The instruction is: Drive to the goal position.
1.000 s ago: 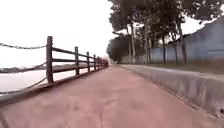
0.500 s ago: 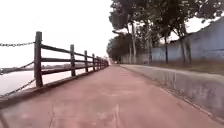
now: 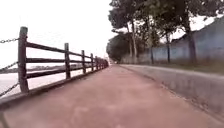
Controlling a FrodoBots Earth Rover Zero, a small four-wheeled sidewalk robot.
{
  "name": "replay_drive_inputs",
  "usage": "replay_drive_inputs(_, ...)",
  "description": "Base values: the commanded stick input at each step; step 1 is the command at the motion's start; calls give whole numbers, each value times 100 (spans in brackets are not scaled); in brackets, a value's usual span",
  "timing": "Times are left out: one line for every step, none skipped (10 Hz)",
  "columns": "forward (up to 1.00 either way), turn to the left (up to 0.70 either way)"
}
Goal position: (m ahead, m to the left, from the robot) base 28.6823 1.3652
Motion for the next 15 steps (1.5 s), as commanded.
replay_drive_inputs(100,0)
replay_drive_inputs(100,0)
replay_drive_inputs(100,0)
replay_drive_inputs(100,0)
replay_drive_inputs(100,0)
replay_drive_inputs(100,0)
replay_drive_inputs(100,0)
replay_drive_inputs(100,0)
replay_drive_inputs(100,0)
replay_drive_inputs(100,0)
replay_drive_inputs(100,0)
replay_drive_inputs(100,0)
replay_drive_inputs(100,0)
replay_drive_inputs(100,0)
replay_drive_inputs(100,0)
